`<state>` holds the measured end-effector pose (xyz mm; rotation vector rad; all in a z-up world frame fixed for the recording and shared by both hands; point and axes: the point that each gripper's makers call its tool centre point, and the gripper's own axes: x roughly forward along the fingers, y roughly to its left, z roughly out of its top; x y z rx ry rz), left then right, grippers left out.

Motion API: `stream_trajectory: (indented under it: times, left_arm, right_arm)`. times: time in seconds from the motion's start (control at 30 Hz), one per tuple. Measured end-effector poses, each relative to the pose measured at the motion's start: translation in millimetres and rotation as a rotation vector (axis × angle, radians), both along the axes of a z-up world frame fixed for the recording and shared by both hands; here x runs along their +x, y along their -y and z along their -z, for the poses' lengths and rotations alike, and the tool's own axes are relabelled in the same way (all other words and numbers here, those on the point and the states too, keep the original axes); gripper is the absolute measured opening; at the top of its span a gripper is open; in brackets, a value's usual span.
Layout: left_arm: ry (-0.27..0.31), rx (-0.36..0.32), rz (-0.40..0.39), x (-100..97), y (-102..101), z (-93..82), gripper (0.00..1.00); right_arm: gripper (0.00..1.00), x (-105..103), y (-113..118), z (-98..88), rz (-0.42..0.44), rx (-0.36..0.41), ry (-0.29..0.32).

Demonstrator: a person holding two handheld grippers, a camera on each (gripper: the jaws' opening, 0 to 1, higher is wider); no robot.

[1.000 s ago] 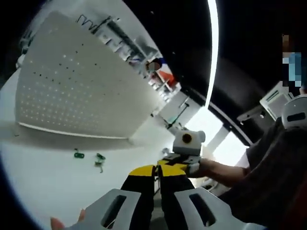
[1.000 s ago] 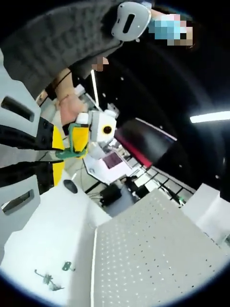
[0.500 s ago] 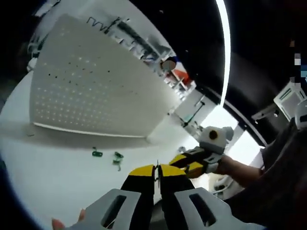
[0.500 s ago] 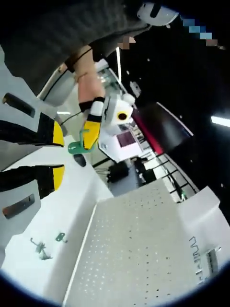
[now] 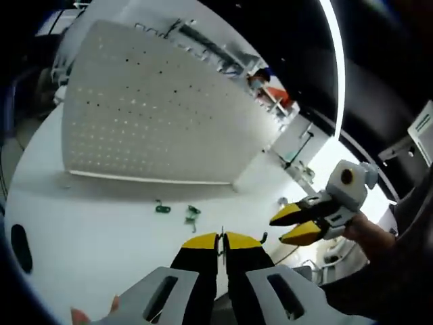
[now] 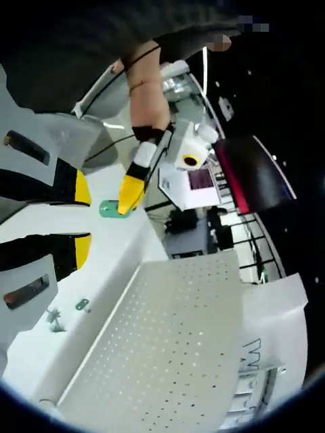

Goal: Insert the hook assembly into the mounting plate slot until the hook locks in place.

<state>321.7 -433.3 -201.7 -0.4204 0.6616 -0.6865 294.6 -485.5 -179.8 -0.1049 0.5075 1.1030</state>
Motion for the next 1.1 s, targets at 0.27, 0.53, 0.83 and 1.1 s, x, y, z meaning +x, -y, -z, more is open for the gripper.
stream_trajectory:
  times: [0.27, 0.53, 0.83, 1.1]
  left_arm:
    - [-0.016, 0.011, -0.005, 0.3, 10.7, 2.8, 0.03]
    - [-0.008, 0.0, -0.002, 0.5, 17.4, 0.3, 0.03]
    - [-0.012, -0.008, -0.009, 1.4, 18.5, -0.6, 0.03]
    - [-0.018, -0.022, -0.014, 1.4, 21.0, -1.3, 0.03]
  right_arm:
    - [0.13, 3.8, -16.5, -1.0, 0.0, -0.014, 0.018]
    - [0.12, 5.0, -24.4, 6.5, 0.0, -0.048, 0.024]
    - [0.11, 9.0, -25.8, 9.4, 0.007, -0.071, 0.043]
    - [0.08, 9.5, -27.5, 12.8, 0.008, -0.082, 0.047]
